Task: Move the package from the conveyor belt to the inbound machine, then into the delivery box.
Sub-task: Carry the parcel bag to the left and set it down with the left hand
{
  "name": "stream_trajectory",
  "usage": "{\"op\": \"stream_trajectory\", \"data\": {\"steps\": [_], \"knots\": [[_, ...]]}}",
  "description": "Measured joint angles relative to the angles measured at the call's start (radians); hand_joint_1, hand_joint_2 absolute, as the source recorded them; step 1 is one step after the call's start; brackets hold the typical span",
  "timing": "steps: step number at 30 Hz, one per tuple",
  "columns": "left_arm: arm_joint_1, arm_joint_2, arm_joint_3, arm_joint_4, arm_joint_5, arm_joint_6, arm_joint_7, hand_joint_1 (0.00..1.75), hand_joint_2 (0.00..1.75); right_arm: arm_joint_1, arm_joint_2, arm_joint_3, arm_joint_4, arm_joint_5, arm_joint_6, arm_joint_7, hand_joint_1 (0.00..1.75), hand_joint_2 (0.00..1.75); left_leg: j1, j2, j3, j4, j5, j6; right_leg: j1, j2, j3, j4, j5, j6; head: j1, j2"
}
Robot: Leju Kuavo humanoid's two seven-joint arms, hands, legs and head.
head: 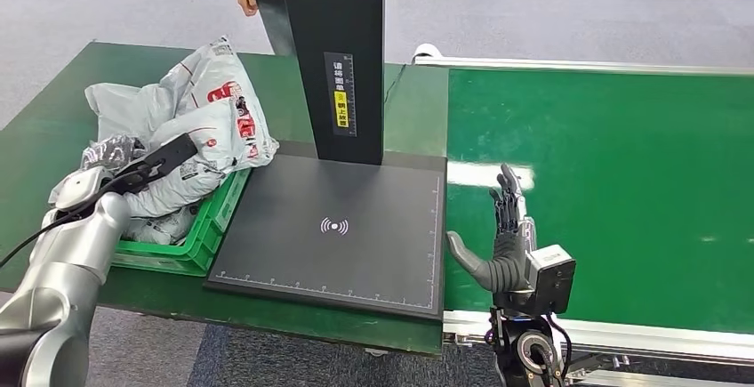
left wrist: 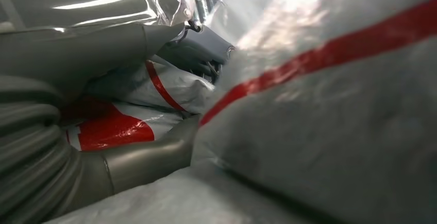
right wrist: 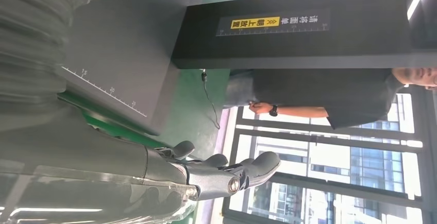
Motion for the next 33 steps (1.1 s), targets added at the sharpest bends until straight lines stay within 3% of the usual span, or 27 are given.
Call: {"op": "stream_trajectory", "data": {"steps": [12, 13, 16, 17, 27, 33], "knots": [[-0.043, -0.028, -0.075, 0.091, -0.041, -0.086, -0.012, 1.75, 1.75, -0.026, 0.0, -0.001, 0.006, 0.001, 0.0, 0.002, 0.0, 1.75, 0.0, -0.007, 0.011, 0.0, 0.0, 0.0, -0.001, -0.006, 0.013, 0.0, -0.003, 0.001, 0.0, 0.0], [-0.046, -0.031, -0.08, 0.095, -0.043, -0.089, -0.01, 1.51, 1.75, -0.031, 0.0, -0.001, 0.008, 0.001, 0.0, 0.003, 0.0, 1.75, 0.0, -0.007, 0.012, 0.0, 0.0, 0.0, -0.001, -0.007, 0.013, 0.0, -0.003, 0.001, 0.0, 0.0], [-0.054, -0.04, -0.093, 0.105, -0.047, -0.081, -0.002, 0.21, 1.75, -0.043, 0.0, -0.001, 0.013, 0.001, -0.001, 0.003, 0.0, 1.75, 0.0, -0.011, 0.012, 0.0, 0.001, 0.001, -0.001, -0.01, 0.014, 0.0, -0.003, 0.001, 0.0, 0.0], [-0.055, -0.043, -0.096, 0.107, -0.044, -0.066, 0.003, 0.0, 1.75, -0.045, 0.0, -0.001, 0.014, 0.001, -0.002, 0.003, 0.0, 1.75, -0.001, -0.012, 0.012, 0.0, 0.001, 0.001, -0.001, -0.012, 0.013, 0.0, -0.003, 0.001, 0.0, 0.0], [-0.002, -0.061, -0.094, 0.086, 0.021, 0.306, 0.011, 0.0, 1.75, -0.023, -0.006, -0.002, 0.0, -0.011, -0.012, 0.007, 0.0, 1.75, -0.001, -0.012, 0.005, 0.0, 0.002, 0.001, -0.001, -0.013, 0.008, 0.0, -0.003, 0.0, 0.0, 0.0], [0.065, -0.057, -0.091, 0.006, -0.003, 0.465, 0.036, 0.0, 1.75, -0.016, -0.008, -0.002, -0.002, -0.015, -0.013, 0.009, 0.0, 1.75, -0.001, -0.011, -0.001, 0.0, 0.002, 0.001, -0.001, -0.012, 0.002, 0.0, -0.003, 0.0, 0.0, 0.0]]}}
